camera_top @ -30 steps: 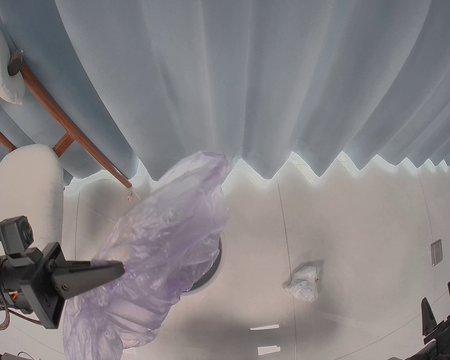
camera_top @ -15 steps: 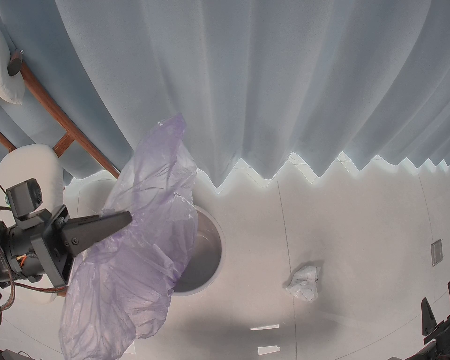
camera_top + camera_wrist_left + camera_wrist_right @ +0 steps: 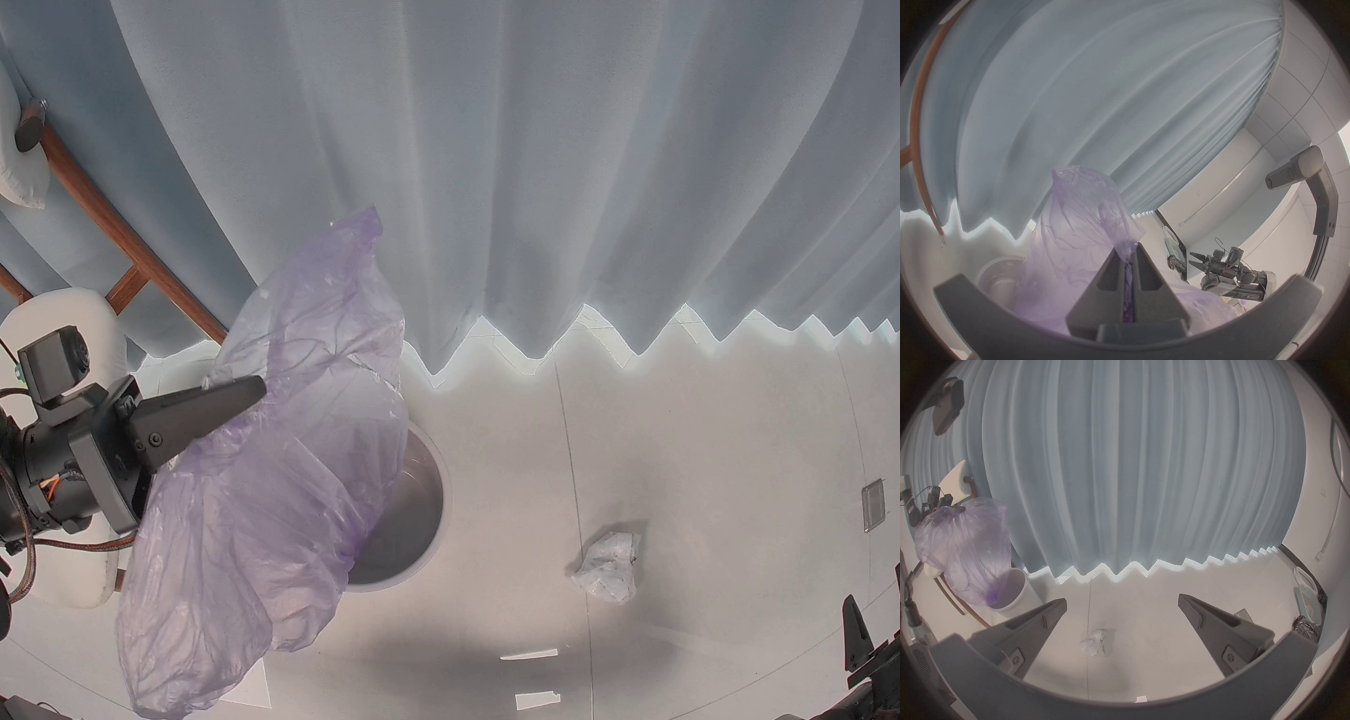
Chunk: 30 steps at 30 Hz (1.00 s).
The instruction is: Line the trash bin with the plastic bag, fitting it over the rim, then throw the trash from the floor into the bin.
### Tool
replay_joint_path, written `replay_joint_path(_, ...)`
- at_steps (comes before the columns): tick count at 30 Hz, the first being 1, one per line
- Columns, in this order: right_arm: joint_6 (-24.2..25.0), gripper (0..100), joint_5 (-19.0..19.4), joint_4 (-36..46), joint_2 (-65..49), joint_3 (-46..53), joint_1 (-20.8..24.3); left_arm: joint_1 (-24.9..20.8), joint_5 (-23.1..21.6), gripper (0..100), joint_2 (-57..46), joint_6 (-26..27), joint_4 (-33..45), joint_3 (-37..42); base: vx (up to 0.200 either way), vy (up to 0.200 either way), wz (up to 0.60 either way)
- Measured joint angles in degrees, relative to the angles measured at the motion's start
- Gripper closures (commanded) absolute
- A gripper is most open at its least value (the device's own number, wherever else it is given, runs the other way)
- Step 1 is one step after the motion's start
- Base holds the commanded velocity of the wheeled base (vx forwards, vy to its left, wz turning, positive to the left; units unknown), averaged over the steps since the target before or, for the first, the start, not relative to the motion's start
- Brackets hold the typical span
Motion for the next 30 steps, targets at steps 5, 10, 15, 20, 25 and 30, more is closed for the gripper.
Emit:
replay_joint_path(5,0.0,0,0.0,0.0,0.0,0.0,0.0,0.7,0.0,100,1.0,0.0,-4.2,0.8,0.000,0.000,0.00)
replay_joint_path(10,0.0,0,0.0,0.0,0.0,0.0,0.0,1.1,0.1,100,1.2,0.3,-9.8,5.5,0.000,0.000,0.00)
replay_joint_path(15,0.0,0,0.0,0.0,0.0,0.0,0.0,1.6,0.0,100,1.4,1.3,-13.8,10.2,0.000,0.000,0.00)
replay_joint_path(20,0.0,0,0.0,0.0,0.0,0.0,0.0,1.8,0.0,100,1.6,3.9,-13.6,13.2,0.000,0.000,0.00)
replay_joint_path(25,0.0,0,0.0,0.0,0.0,0.0,0.0,1.9,0.1,100,2.0,4.1,-13.4,16.5,0.000,0.000,0.00)
replay_joint_path(30,0.0,0,0.0,0.0,0.0,0.0,0.0,1.5,0.0,100,2.8,4.4,-13.5,17.7,0.000,0.000,0.00)
